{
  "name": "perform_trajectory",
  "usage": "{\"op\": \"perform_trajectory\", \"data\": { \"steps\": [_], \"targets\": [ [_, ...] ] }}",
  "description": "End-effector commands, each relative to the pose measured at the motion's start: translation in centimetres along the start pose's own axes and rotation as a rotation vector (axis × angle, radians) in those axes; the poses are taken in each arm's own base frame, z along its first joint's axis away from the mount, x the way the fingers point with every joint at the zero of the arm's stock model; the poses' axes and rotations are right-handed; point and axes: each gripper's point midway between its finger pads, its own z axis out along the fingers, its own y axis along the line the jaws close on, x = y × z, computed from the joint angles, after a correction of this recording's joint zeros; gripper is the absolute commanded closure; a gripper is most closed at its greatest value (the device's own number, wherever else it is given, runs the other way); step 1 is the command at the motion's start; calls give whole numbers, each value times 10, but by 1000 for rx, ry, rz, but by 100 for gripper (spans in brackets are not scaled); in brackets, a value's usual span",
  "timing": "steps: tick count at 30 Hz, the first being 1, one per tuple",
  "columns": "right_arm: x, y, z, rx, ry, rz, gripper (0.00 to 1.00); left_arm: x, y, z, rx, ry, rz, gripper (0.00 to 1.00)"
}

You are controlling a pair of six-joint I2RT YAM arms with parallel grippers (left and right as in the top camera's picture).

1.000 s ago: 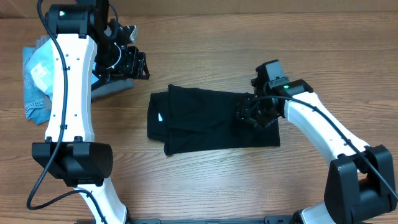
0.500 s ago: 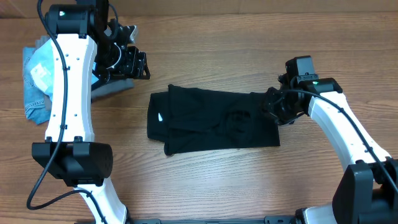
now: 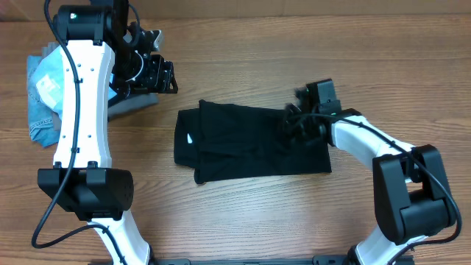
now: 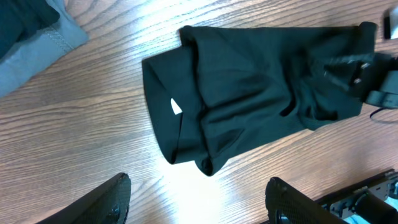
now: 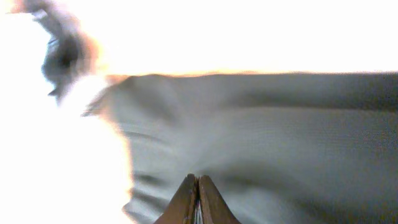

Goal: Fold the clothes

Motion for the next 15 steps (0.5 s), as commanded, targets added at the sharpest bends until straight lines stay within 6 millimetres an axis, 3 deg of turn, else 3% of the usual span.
{"op": "perform_trajectory", "data": {
  "steps": [1, 4, 7, 12, 15],
  "targets": [
    [-3, 69, -16, -248, 52, -86, 95, 0, -3, -12, 10, -34, 15, 28],
    [-10, 62, -27, -203, 47, -65, 96, 0, -3, -12, 5, -34, 15, 27],
    [-5, 34, -43, -87, 81, -11, 95, 0, -2, -12, 2, -33, 15, 24],
    [35, -54, -64, 326, 173, 129, 92, -1, -2, -12, 2, -34, 16, 22],
    [62, -75, -68, 432, 245, 172, 93, -4, -1, -12, -1, -46, 20, 21]
  ]
}}
